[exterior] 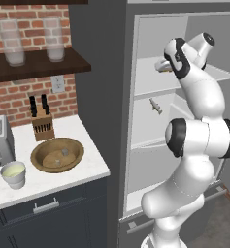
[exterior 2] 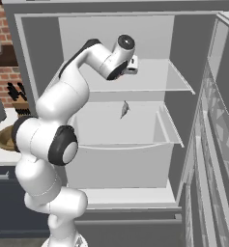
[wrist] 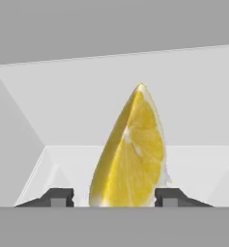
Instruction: Grab a lemon wedge from the fridge and one ice cube from the ice bowl, and put them in the glass of lemonade.
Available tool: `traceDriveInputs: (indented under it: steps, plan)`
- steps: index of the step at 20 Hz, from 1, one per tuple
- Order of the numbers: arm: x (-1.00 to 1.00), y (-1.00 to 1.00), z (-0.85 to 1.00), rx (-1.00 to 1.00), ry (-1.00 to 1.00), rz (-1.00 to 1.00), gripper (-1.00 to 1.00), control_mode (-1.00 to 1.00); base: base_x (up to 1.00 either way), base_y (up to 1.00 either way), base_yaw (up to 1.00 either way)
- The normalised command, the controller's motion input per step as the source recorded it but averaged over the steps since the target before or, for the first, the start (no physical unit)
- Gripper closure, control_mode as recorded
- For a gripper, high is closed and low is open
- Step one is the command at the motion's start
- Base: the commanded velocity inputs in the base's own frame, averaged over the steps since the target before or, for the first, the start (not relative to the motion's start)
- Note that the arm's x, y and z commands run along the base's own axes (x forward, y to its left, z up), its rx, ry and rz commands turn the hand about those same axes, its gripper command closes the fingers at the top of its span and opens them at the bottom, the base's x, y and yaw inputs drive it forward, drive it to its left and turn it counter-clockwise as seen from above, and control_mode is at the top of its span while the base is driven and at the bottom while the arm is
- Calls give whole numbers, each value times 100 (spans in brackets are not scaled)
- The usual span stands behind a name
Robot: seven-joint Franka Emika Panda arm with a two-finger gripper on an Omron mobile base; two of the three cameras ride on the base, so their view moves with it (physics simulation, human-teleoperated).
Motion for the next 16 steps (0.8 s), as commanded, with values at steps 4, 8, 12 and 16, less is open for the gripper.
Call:
traceDriveInputs:
  steps: [4, 8, 12, 16]
  plan:
    - [0, 17, 6, -3, 0, 0, 100, -100, 0, 0, 0]
    - [0, 14, 4, -3, 0, 0, 100, -100, 0, 0, 0]
    - [-1, 6, 0, -1, 0, 0, 100, -100, 0, 0, 0]
    - [-54, 0, 0, 0, -2, -1, 100, -100, 0, 0, 0]
